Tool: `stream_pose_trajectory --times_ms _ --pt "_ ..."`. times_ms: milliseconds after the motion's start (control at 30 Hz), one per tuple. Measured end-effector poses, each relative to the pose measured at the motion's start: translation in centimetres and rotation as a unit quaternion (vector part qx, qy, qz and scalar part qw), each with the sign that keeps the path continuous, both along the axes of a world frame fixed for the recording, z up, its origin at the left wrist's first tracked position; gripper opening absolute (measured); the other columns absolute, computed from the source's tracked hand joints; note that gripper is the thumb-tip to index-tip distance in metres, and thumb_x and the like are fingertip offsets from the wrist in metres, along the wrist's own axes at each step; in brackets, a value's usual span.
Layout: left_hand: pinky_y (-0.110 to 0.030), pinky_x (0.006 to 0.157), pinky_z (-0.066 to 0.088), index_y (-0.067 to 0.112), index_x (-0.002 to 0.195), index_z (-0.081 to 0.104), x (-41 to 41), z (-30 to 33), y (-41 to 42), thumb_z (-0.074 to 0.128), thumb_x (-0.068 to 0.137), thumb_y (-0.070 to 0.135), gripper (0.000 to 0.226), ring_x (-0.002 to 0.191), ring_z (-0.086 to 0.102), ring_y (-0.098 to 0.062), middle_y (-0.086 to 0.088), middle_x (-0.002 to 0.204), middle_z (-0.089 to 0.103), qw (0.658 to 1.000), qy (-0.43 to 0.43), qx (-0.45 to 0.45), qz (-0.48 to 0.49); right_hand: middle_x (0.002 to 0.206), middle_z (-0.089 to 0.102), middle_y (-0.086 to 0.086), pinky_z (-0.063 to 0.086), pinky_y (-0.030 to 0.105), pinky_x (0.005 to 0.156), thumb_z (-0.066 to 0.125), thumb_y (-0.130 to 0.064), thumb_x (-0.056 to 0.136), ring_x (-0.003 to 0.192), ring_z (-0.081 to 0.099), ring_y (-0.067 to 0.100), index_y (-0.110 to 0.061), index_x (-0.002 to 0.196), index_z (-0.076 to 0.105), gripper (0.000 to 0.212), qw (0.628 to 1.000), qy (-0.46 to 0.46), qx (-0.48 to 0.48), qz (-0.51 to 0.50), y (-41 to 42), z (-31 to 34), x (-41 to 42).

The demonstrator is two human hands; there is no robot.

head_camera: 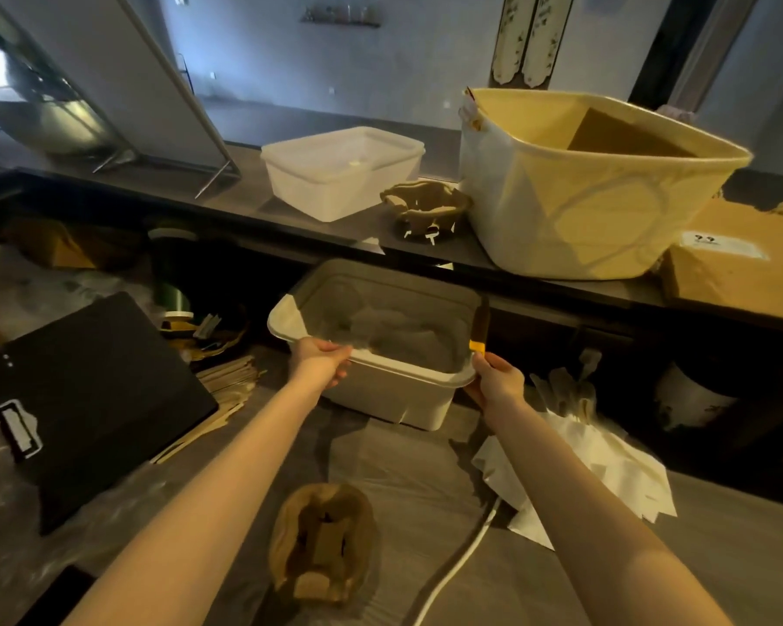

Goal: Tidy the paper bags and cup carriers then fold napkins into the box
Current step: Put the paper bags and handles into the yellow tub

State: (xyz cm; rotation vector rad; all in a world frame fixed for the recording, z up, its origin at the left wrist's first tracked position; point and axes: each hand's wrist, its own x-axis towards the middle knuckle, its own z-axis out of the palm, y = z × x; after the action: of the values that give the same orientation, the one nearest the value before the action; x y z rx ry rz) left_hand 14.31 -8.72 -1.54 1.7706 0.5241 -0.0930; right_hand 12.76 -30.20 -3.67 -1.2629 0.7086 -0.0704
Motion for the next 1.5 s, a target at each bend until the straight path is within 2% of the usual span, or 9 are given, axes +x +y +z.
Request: stream_pose_trajectory --times_ms 333,467,700,800,933,1067,1233,1367,1500 --pt "-0.021 0.048 0.041 0.006 0.106 0.058 0.6 0.5 -1.0 0.063 0.088 0.014 0.021 0.056 0.051 -0.012 -0.001 0.071 0.059 1.000 0.026 -0.018 0.001 0.125 0.055 0.016 0.048 0.040 0.096 0.055 -0.012 0.094 0.115 0.056 0.031 -0.004 0.135 0.042 0.045 1.000 0.017 0.008 -0.006 -0.4 2.2 0.7" --pt "-0.021 0.048 0.034 0.010 0.104 0.055 0.0 1.2 -0.7 0.061 0.090 0.019 0.017 0.055 0.046 -0.011 0.000 0.073 0.061 0.997 0.032 0.044 -0.050 0.125 0.057 0.016 0.050 0.037 0.091 0.049 -0.010 0.097 0.113 0.058 0.030 -0.005 0.131 0.046 0.035 0.999 0.021 0.021 -0.012 -0.5 2.4 0.3" --pt "-0.026 0.066 0.042 0.011 0.101 0.059 -1.1 4.7 -2.7 0.053 0.093 0.028 0.019 0.063 0.047 -0.008 0.002 0.074 0.060 0.979 -0.073 0.087 -0.171 0.130 0.049 0.008 0.041 0.038 0.102 0.045 -0.019 0.099 0.123 0.048 0.026 -0.009 0.136 0.043 0.039 0.998 -0.024 -0.025 0.051 -0.4 5.2 -2.5" --pt "-0.018 0.053 0.039 0.014 0.101 0.059 -1.9 7.5 -5.2 0.050 0.095 0.029 0.018 0.063 0.048 -0.008 0.003 0.077 0.060 0.960 -0.099 0.082 -0.250 0.115 0.058 0.003 0.045 0.032 0.090 0.047 -0.023 0.098 0.107 0.056 0.020 -0.013 0.127 0.053 0.031 0.993 -0.074 -0.068 0.060 -1.2 7.1 -4.4" --pt "-0.017 0.054 0.039 0.017 0.094 0.059 -2.9 11.0 -9.3 0.046 0.097 0.029 0.018 0.063 0.051 -0.007 0.004 0.076 0.060 0.934 -0.131 0.056 -0.329 0.086 0.062 0.000 0.049 0.026 0.075 0.046 -0.020 0.097 0.080 0.060 0.014 -0.018 0.099 0.062 0.017 0.980 -0.143 -0.140 -0.002 -3.5 10.2 -6.6" --pt "-0.014 0.051 0.041 0.019 0.089 0.059 -3.6 13.4 -13.7 0.045 0.097 0.029 0.019 0.062 0.051 -0.007 0.004 0.075 0.061 0.913 -0.151 0.036 -0.378 0.076 0.058 0.000 0.043 0.023 0.064 0.042 -0.016 0.096 0.068 0.054 0.011 -0.019 0.090 0.062 0.022 0.955 -0.189 -0.220 -0.066 -7.4 12.8 -8.2" --pt "-0.016 0.060 0.044 0.014 0.100 0.054 -4.2 15.4 -19.8 0.045 0.098 0.027 0.016 0.067 0.053 -0.006 0.006 0.080 0.060 0.896 -0.161 0.005 -0.414 0.081 0.058 -0.004 0.044 0.028 0.073 0.041 -0.014 0.094 0.079 0.054 0.013 -0.015 0.097 0.061 0.020 0.920 -0.191 -0.315 -0.134 -13.3 15.6 -9.0" --pt "-0.020 0.066 0.046 0.013 0.102 0.054 -4.1 16.7 -24.3 0.046 0.097 0.023 0.014 0.077 0.053 -0.009 0.002 0.089 0.060 0.895 -0.175 -0.016 -0.409 0.094 0.056 -0.004 0.038 0.022 0.061 0.040 -0.019 0.097 0.078 0.050 0.007 -0.014 0.115 0.056 0.025 0.903 -0.136 -0.382 -0.143 -18.5 17.3 -9.1" --pt "-0.028 0.073 0.042 0.014 0.091 0.057 -3.6 17.4 -27.9 0.045 0.097 0.023 0.015 0.080 0.049 -0.015 -0.004 0.086 0.053 0.904 -0.175 -0.012 -0.390 0.122 0.054 0.006 0.046 0.034 0.081 0.041 -0.027 0.098 0.097 0.051 0.020 -0.009 0.132 0.046 0.038 0.901 -0.024 -0.428 -0.073 -22.5 18.4 -8.4"
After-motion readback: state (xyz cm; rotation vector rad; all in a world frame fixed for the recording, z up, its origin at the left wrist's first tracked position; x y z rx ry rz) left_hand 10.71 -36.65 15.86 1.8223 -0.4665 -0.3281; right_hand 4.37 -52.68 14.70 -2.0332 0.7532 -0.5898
